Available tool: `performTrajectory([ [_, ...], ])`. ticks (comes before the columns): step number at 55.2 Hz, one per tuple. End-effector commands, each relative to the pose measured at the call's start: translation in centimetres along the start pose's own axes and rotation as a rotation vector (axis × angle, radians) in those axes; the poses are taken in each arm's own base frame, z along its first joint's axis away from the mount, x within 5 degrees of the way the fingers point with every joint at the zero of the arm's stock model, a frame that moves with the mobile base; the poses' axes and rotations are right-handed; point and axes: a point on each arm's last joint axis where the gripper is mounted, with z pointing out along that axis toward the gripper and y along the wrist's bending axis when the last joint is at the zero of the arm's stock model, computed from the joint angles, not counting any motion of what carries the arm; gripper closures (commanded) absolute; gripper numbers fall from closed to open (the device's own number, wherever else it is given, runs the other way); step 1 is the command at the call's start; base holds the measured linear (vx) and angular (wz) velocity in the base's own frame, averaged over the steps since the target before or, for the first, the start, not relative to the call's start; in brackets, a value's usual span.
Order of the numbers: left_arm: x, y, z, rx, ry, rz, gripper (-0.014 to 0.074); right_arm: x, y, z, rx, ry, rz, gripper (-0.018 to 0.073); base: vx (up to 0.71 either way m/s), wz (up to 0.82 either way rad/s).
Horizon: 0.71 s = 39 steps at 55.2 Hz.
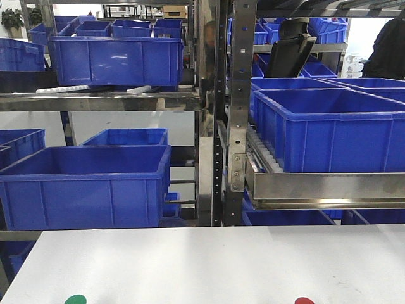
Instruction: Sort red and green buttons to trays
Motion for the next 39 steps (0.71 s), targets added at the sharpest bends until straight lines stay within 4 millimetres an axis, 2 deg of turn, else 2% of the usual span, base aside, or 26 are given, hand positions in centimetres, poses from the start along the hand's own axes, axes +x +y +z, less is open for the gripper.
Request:
performTrajectory([
  [1,-5.3,-0.2,0.2,0.008,-0.202,-0.039,0.0599,-6.8,-0.1,-0.7,0.014,-0.253,-0.005,0.0572,0.00,0.00],
  [6,-9.4,-0.4,1.3,0.002,-0.218,0.021,0.0599,-11.1,-0.1,0.3,0.017,-0.282,-0.030,0.0572,0.00,0.00],
  [10,-12.3,-0.5,3.4,-0.005,-0.213,0.084,0.0599,-14.4,0.0,1.9,0.024,-0.289,-0.085,0.0572,0.00,0.00],
  [13,-13.8,-0.6,5.4,-0.006,-0.191,0.093,0.0599,-16.2,0.0,3.7,0.028,-0.274,-0.114,0.0572,0.00,0.00],
  [17,-14.6,-0.6,8.2,-0.006,-0.141,0.091,0.0599,-17.6,0.0,6.2,0.027,-0.243,-0.116,0.0572,0.00,0.00],
  [22,-14.7,-0.6,10.8,-0.006,-0.090,0.090,0.0599,-17.7,-0.1,8.8,0.023,-0.184,-0.086,0.0572,0.00,0.00],
  [28,-13.9,-0.6,12.6,-0.006,-0.050,0.090,0.0599,-16.5,-0.1,11.3,0.024,-0.115,-0.084,0.0572,0.00,0.00],
  [34,-12.7,-0.5,13.9,-0.007,0.004,0.090,0.0586,-15.4,-0.1,12.8,0.019,-0.047,-0.085,0.0561,0.00,0.00],
  [39,-12.1,-0.5,14.5,-0.007,0.030,0.090,0.0555,-15.0,-0.1,13.2,0.016,-0.018,-0.086,0.0524,0.00,0.00],
])
